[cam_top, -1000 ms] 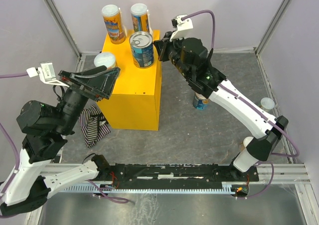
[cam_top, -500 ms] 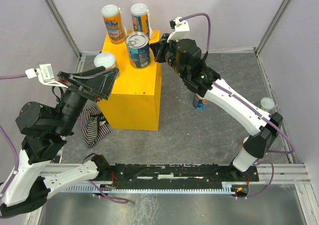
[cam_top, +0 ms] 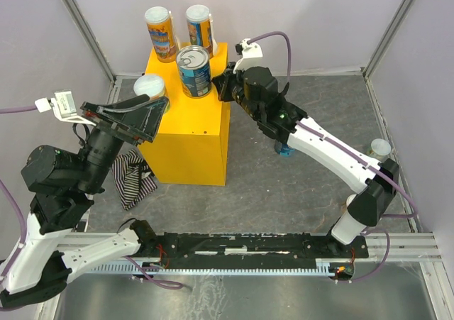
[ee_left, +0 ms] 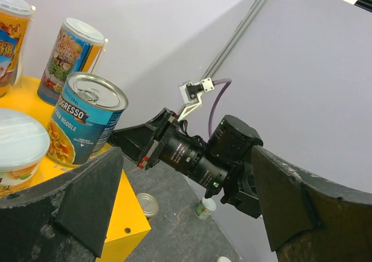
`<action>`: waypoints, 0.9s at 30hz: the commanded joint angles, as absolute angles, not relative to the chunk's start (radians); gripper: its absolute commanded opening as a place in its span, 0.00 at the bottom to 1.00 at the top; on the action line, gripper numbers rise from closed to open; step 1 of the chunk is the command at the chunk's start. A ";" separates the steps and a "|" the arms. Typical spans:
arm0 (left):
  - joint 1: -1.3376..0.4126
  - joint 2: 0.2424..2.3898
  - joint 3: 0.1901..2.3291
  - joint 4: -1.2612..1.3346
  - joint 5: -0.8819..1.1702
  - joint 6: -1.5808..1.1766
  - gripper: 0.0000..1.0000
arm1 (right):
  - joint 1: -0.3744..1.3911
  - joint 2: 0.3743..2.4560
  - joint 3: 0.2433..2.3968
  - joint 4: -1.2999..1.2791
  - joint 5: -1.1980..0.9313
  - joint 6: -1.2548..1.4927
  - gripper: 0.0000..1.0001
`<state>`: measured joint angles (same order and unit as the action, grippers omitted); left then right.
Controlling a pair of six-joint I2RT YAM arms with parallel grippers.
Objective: Place and organize the canned foods onto the counter
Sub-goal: Place the canned food on the counter.
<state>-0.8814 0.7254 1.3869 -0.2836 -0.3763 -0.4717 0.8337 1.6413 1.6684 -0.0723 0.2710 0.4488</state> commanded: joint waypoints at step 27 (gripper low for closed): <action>-0.880 0.721 1.391 -0.268 -0.381 -0.451 0.96 | 0.906 1.690 1.802 -0.069 0.210 0.459 0.03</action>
<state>-0.8814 0.7254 1.3869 -0.2863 -0.3756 -0.4717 0.8997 1.6688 1.7462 -0.0910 0.2337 0.4568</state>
